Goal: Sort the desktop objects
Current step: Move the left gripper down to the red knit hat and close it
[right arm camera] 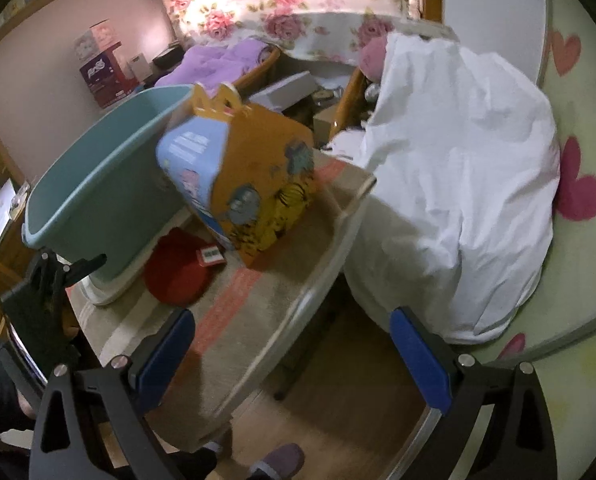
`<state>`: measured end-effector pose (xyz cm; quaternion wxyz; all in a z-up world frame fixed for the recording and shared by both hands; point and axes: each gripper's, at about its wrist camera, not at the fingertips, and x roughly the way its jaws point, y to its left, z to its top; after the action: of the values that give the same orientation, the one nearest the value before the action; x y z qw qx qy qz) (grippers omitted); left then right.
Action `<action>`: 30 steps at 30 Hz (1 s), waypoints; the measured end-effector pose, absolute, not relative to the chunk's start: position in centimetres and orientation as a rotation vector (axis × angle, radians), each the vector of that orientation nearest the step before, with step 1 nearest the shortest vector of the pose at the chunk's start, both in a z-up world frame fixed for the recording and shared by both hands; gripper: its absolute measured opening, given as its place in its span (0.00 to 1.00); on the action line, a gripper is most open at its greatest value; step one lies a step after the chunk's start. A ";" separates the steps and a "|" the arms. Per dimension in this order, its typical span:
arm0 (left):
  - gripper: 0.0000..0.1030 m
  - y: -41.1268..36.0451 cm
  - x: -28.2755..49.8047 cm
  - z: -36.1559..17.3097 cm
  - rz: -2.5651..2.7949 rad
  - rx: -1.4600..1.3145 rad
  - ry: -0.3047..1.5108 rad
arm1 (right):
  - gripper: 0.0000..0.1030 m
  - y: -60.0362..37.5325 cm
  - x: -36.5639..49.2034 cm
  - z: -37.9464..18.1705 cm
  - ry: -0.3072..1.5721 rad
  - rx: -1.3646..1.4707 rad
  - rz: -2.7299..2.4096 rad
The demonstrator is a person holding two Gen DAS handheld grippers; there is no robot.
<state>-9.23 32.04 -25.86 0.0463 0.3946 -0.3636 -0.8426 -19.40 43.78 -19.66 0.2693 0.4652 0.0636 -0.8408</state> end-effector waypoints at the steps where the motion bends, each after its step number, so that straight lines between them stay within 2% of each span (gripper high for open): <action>1: 0.99 32.0 -9.4 -26.0 -2.565 1.207 -1.126 | 0.97 44.0 -19.6 -20.0 0.161 1.262 -2.261; 12: 0.99 31.0 -11.8 -28.0 -2.459 1.235 -1.221 | 0.97 44.8 -20.9 -22.2 0.119 1.320 -2.223; 19: 0.99 31.1 -12.3 -28.3 -2.437 1.144 -1.293 | 0.98 44.3 -21.6 -22.6 0.108 1.339 -2.215; 30: 1.00 31.2 -13.3 -28.3 -2.439 1.095 -1.315 | 0.98 43.5 -21.8 -22.8 0.103 1.361 -2.214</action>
<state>-13.30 31.22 -28.30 0.0811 0.3664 -0.4400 -0.8158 -21.77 43.53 -22.75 0.2671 0.5042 0.0381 -0.8204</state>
